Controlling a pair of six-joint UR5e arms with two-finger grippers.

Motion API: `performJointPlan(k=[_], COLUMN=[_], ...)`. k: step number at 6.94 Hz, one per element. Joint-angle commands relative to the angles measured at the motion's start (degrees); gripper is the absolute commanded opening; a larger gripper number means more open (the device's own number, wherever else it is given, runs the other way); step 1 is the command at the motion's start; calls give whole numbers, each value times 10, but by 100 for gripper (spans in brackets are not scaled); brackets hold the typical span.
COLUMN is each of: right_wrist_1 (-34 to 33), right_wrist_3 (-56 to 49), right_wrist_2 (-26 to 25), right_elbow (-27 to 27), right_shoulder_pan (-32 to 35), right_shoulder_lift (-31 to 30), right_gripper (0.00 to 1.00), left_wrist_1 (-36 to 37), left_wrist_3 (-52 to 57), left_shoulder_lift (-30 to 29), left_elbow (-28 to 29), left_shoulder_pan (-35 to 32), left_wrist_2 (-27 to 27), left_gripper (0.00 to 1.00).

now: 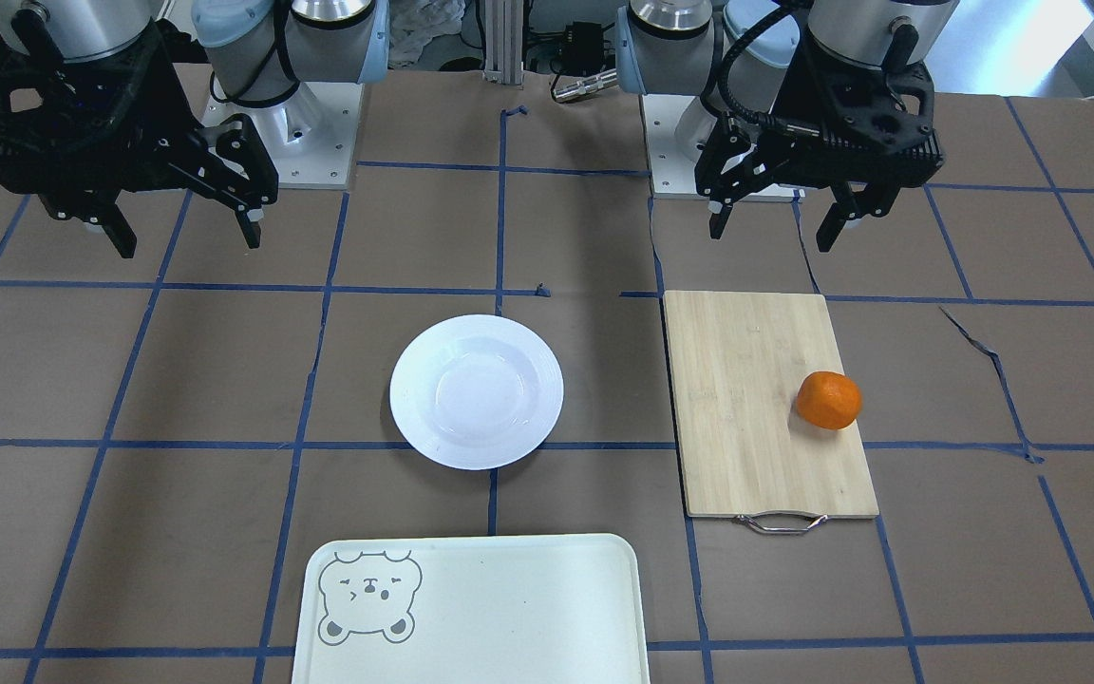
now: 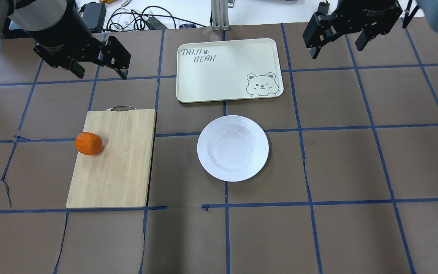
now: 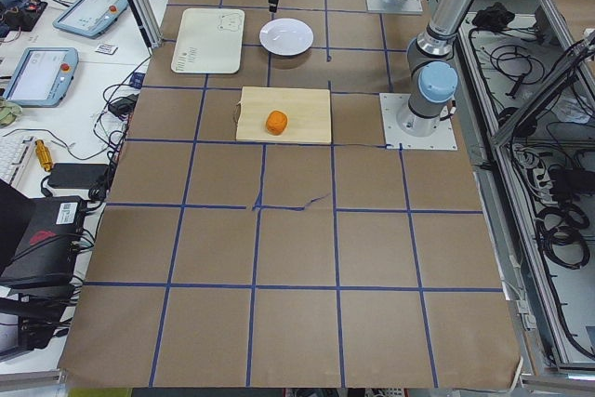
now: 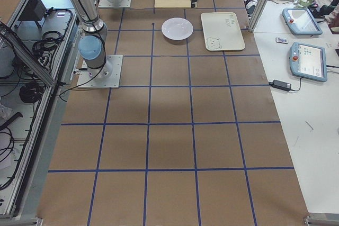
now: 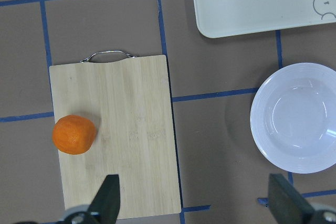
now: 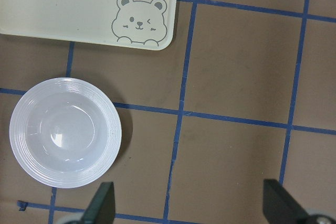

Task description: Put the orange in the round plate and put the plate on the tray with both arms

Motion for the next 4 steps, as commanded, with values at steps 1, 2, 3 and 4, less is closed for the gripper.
performJointPlan(k=[1,2,3,4], right_wrist_1=[-1,-1,-1,-1], right_wrist_3=[0,0,0,0], right_wrist_2=[0,0,0,0], right_elbow=[0,0,0,0], right_shoulder_pan=[0,-1,-1,-1], right_shoulder_lift=[1,1,1,1], right_gripper=[100,100,100,100], left_wrist_1=[0,-1,-1,-1], left_wrist_3=[-1,-1,-1,0], left_shoulder_lift=[1,1,3,3], left_elbow=[0,0,-1,-1], left_shoulder_pan=[0,0,0,0], left_wrist_2=[-1,-1,-1,-1], left_gripper=[100,100,100,100])
